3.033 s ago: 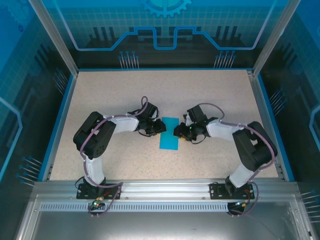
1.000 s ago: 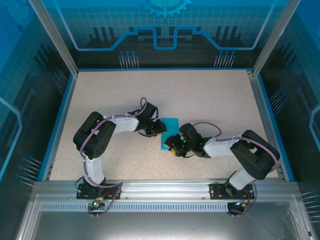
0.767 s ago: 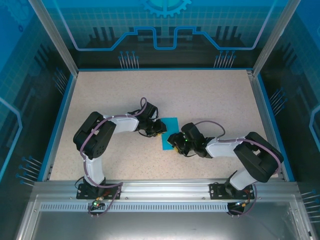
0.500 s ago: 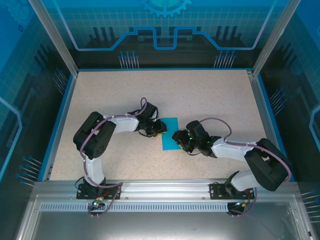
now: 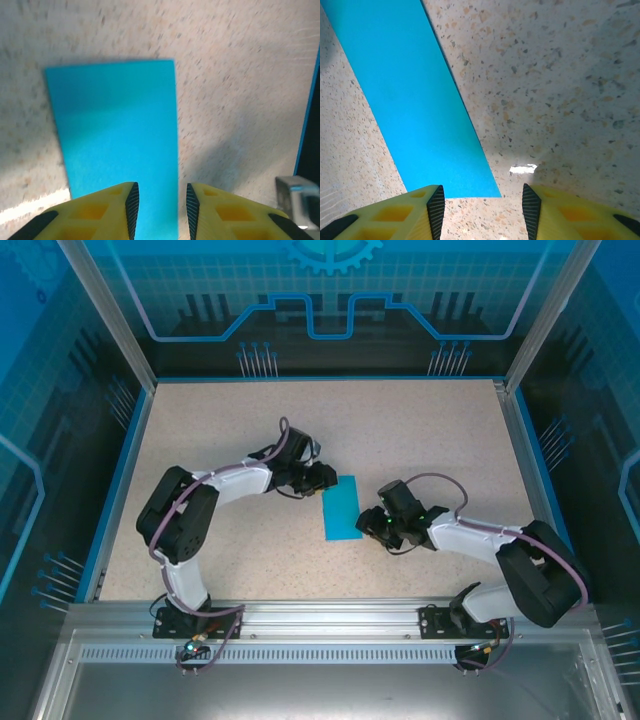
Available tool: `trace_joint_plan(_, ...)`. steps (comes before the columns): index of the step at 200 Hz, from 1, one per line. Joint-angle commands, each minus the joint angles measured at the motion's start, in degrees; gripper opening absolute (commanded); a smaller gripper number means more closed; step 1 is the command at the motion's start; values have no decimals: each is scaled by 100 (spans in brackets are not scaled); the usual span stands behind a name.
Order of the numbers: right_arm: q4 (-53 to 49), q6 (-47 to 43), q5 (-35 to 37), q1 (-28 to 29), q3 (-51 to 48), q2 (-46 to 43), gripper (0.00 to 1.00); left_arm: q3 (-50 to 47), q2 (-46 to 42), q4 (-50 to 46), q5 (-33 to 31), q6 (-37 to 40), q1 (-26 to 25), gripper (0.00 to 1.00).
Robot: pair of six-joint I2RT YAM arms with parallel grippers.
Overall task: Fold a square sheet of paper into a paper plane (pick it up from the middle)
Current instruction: Third fold the triangle at the center of the table.
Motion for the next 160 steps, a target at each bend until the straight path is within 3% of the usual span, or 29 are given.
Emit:
trace_joint_plan(1,-91,-196,-197,-68,185,155,48,420,371,-278,-109,318,120,33)
trace_joint_plan(76,65,-231,-322,-60,255,385,49,1109,1290,-605,-128,534,260,31)
trace_joint_plan(160,679,-220,-747,-64,293,737,49,987,1601,-908,-313,662,296,28)
